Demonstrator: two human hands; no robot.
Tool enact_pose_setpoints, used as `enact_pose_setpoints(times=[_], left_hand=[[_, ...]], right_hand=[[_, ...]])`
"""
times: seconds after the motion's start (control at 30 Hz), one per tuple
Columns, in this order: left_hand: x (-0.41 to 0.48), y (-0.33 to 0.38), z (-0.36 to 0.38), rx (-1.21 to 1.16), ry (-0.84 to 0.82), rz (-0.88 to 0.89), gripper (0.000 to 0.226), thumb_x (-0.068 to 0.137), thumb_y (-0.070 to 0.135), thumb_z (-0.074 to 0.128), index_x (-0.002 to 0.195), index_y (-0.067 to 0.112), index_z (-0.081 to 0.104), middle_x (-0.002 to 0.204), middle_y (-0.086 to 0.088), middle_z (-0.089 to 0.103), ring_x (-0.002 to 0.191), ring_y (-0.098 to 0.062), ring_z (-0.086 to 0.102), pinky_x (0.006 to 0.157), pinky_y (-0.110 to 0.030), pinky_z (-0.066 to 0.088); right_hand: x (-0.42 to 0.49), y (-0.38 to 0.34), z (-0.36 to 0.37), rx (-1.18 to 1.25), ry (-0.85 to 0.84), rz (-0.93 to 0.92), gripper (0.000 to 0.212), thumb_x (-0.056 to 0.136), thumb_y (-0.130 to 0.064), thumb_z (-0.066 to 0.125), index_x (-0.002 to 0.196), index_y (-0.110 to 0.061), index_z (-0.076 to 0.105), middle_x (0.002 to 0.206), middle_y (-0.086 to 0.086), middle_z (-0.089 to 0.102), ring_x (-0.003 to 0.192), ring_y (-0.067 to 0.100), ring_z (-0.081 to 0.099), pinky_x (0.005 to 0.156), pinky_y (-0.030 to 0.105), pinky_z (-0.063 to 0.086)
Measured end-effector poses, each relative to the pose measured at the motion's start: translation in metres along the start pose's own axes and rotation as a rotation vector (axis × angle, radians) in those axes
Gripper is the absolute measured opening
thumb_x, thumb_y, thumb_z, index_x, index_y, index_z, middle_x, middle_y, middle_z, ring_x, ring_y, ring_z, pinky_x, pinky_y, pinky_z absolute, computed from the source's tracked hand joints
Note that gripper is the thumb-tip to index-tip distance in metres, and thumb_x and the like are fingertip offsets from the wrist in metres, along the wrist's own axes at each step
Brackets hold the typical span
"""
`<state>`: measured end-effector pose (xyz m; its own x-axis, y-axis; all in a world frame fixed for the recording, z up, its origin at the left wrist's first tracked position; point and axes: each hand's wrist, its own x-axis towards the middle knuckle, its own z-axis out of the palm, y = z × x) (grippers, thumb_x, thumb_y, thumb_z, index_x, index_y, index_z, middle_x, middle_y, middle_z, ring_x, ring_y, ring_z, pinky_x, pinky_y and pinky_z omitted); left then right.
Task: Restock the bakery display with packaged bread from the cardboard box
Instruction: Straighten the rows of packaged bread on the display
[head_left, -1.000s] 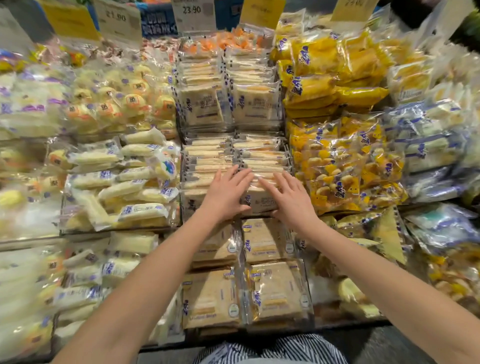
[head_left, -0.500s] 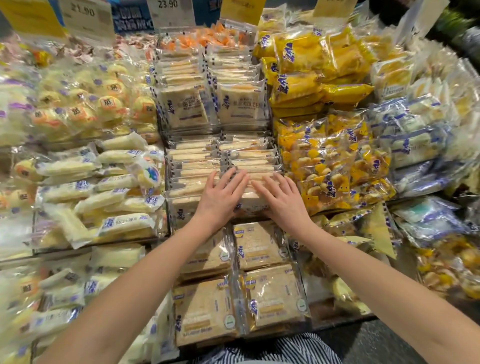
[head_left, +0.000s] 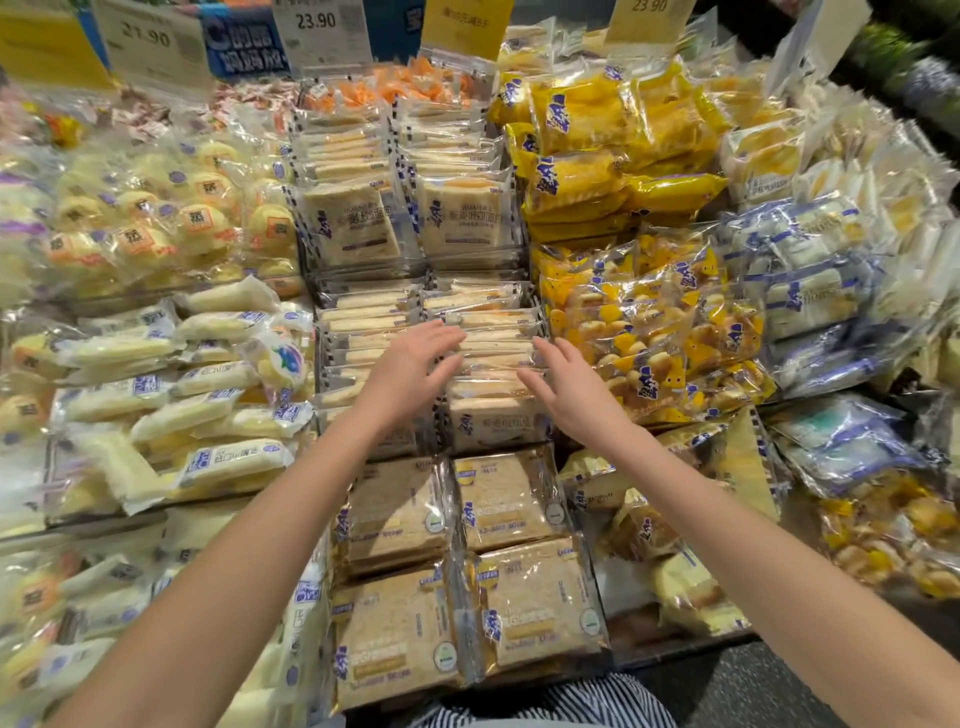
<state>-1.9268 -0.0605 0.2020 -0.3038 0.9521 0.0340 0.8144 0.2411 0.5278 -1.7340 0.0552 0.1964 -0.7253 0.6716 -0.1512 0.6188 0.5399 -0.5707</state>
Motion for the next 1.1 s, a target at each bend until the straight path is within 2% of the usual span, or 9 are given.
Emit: enact_pose_setpoints(times=[0.13, 0.27, 0.4, 0.6, 0.7, 0.8, 0.9, 1.0, 1.1], left_hand=[[0.005, -0.005, 0.001, 0.384, -0.29, 0.01, 0.051, 0.104, 0.051, 0.022, 0.153, 0.035, 0.024, 0.159, 0.017, 0.015, 0.151, -0.012, 0.0, 0.121, -0.05, -0.004], [-0.003, -0.007, -0.006, 0.518, -0.311, -0.035, 0.052, 0.104, 0.053, 0.019, 0.153, 0.037, 0.022, 0.159, 0.019, 0.014, 0.151, -0.012, -0.001, 0.121, -0.054, -0.004], [0.007, -0.002, -0.012, 0.371, -0.202, -0.032, 0.047, 0.103, 0.051, 0.031, 0.144, 0.032, 0.046, 0.154, 0.014, 0.036, 0.149, -0.009, 0.02, 0.123, -0.048, 0.001], [0.04, 0.0, -0.006, 0.324, -0.278, -0.06, 0.056, 0.103, 0.052, 0.027, 0.154, 0.032, 0.02, 0.162, 0.013, 0.015, 0.151, -0.008, 0.006, 0.123, -0.046, -0.002], [0.036, -0.015, -0.011, 0.381, -0.288, -0.049, 0.053, 0.102, 0.054, 0.024, 0.15, 0.033, 0.034, 0.158, 0.014, 0.028, 0.15, -0.006, 0.012, 0.122, -0.051, -0.005], [0.03, -0.024, -0.017, 0.446, -0.288, -0.069, 0.048, 0.102, 0.054, 0.025, 0.137, 0.033, 0.051, 0.152, 0.014, 0.041, 0.149, -0.007, 0.017, 0.122, -0.05, -0.005], [0.04, -0.019, -0.02, 0.37, -0.16, -0.062, 0.041, 0.103, 0.048, 0.032, 0.121, 0.031, 0.064, 0.138, 0.011, 0.057, 0.14, -0.01, 0.038, 0.121, -0.045, 0.006], [0.061, -0.014, -0.02, 0.275, -0.025, -0.087, 0.041, 0.104, 0.039, 0.038, 0.141, 0.026, 0.05, 0.15, 0.007, 0.045, 0.141, -0.012, 0.037, 0.121, -0.038, 0.013], [0.08, -0.015, -0.013, 0.305, -0.18, -0.101, 0.049, 0.104, 0.044, 0.034, 0.152, 0.03, 0.031, 0.161, 0.009, 0.023, 0.151, -0.013, 0.013, 0.123, -0.043, 0.004]], right_hand=[[0.004, -0.003, 0.015, 0.072, -0.004, 0.035, 0.063, 0.102, -0.044, 0.042, 0.156, -0.021, 0.02, 0.163, 0.008, 0.013, 0.148, 0.025, 0.022, 0.117, 0.039, 0.025], [0.002, -0.011, 0.028, 0.166, -0.037, -0.023, 0.061, 0.102, -0.041, 0.044, 0.156, -0.02, 0.023, 0.165, 0.003, 0.003, 0.138, 0.019, 0.04, 0.114, 0.033, 0.032], [0.016, -0.009, 0.029, 0.294, 0.055, 0.046, 0.064, 0.101, -0.044, 0.045, 0.155, -0.018, 0.023, 0.164, 0.004, 0.011, 0.149, 0.018, 0.018, 0.118, 0.035, 0.022], [0.053, -0.011, 0.008, 0.392, 0.054, 0.015, 0.066, 0.101, -0.047, 0.044, 0.156, -0.021, 0.018, 0.161, 0.0, 0.023, 0.147, 0.015, 0.024, 0.12, 0.04, 0.025], [0.057, -0.011, 0.01, 0.356, -0.014, -0.034, 0.067, 0.099, -0.05, 0.046, 0.155, -0.024, 0.022, 0.16, -0.002, 0.028, 0.143, 0.015, 0.031, 0.117, 0.041, 0.031], [0.058, -0.013, 0.016, 0.273, -0.087, -0.127, 0.064, 0.098, -0.049, 0.047, 0.154, -0.026, 0.026, 0.161, -0.003, 0.025, 0.148, 0.01, 0.02, 0.121, 0.036, 0.023], [0.069, -0.01, 0.013, 0.295, 0.016, -0.087, 0.059, 0.1, -0.044, 0.047, 0.153, -0.021, 0.03, 0.161, 0.001, 0.024, 0.148, 0.011, 0.017, 0.118, 0.028, 0.017], [0.089, -0.009, 0.008, 0.322, 0.065, 0.005, 0.062, 0.102, -0.044, 0.043, 0.155, -0.018, 0.024, 0.163, 0.004, 0.017, 0.151, 0.013, 0.008, 0.117, 0.027, 0.013], [0.109, -0.014, 0.007, 0.315, -0.004, 0.033, 0.068, 0.102, -0.047, 0.041, 0.157, -0.019, 0.013, 0.165, 0.006, 0.009, 0.152, 0.016, 0.001, 0.119, 0.033, 0.012]])
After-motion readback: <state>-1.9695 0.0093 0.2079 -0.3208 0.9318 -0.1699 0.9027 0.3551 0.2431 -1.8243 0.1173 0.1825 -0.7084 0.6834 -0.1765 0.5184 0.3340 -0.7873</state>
